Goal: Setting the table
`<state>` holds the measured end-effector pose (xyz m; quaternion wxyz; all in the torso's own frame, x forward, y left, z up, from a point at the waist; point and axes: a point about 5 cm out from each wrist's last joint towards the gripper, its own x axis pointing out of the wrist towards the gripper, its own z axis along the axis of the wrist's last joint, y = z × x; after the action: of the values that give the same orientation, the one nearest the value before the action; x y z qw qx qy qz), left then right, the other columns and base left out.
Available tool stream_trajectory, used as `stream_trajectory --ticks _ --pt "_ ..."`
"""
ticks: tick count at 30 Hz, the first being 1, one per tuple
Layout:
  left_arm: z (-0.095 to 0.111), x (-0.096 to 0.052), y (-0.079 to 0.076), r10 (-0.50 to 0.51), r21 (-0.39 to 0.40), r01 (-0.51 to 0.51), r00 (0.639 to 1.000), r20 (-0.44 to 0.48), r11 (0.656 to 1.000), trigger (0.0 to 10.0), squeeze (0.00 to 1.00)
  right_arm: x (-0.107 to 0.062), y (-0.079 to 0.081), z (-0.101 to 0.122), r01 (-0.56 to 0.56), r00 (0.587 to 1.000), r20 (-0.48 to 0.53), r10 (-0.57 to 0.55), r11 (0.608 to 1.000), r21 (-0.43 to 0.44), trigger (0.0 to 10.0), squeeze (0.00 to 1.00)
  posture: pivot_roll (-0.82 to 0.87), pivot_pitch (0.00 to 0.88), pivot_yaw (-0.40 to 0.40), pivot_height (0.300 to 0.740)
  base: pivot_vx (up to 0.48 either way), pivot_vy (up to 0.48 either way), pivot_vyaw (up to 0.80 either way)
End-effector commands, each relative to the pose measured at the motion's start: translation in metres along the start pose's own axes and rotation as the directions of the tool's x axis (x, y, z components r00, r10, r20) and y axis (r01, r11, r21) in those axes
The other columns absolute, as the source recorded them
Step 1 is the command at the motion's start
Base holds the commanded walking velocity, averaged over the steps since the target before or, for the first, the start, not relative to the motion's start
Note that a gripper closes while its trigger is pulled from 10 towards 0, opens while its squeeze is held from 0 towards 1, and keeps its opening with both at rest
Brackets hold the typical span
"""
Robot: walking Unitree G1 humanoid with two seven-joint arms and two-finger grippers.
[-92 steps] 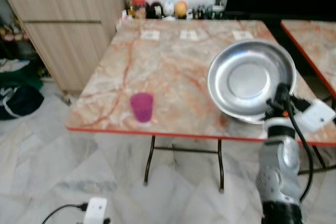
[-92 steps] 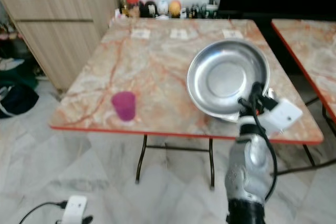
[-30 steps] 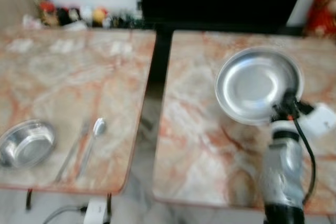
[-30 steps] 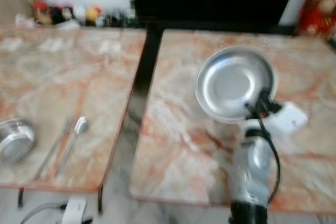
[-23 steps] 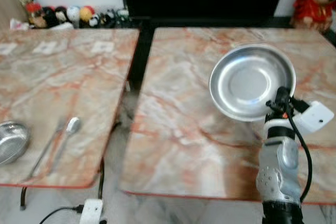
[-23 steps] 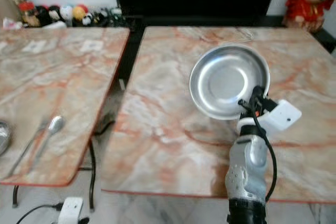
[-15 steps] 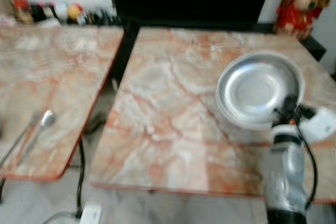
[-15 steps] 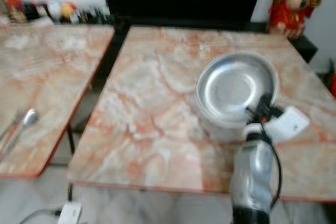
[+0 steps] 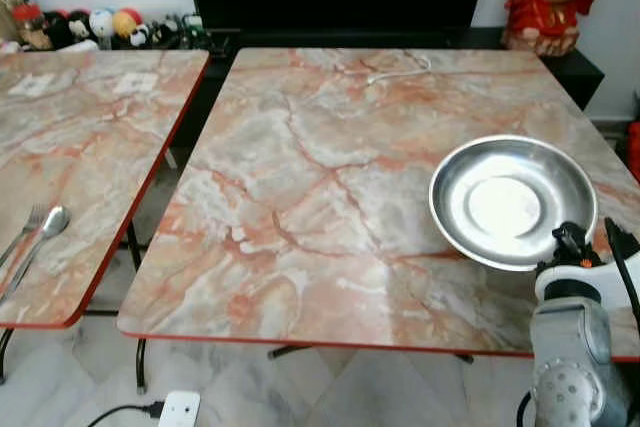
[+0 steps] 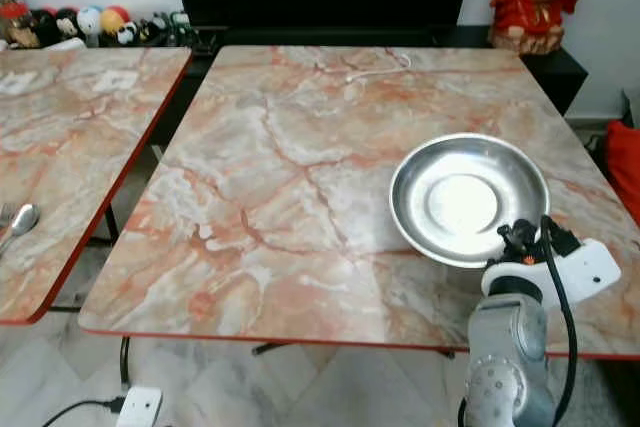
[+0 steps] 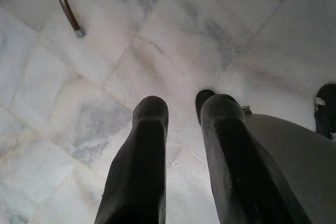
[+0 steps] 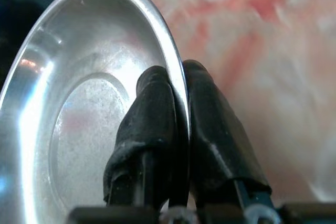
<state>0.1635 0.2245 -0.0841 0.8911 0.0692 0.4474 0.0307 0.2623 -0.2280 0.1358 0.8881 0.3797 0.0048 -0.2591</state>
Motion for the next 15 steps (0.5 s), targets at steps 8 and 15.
stream_trajectory --ticks 8,15 --pt "-0.012 -0.003 0.002 -0.004 0.046 0.006 0.999 -0.048 0.999 10.0 0.0 -0.008 0.004 -0.007 0.016 0.991 -0.131 -0.024 0.998 -0.061 10.0 0.0 -0.09 0.069 0.011 0.74 0.0 0.0 0.0" --pt "-0.012 -0.003 0.001 -0.006 0.058 0.009 0.999 -0.048 0.998 10.0 0.0 -0.014 -0.012 -0.021 0.055 0.97 -0.223 -0.094 0.983 -0.173 10.0 0.0 -0.08 0.061 0.008 0.74 0.0 0.0 0.0"
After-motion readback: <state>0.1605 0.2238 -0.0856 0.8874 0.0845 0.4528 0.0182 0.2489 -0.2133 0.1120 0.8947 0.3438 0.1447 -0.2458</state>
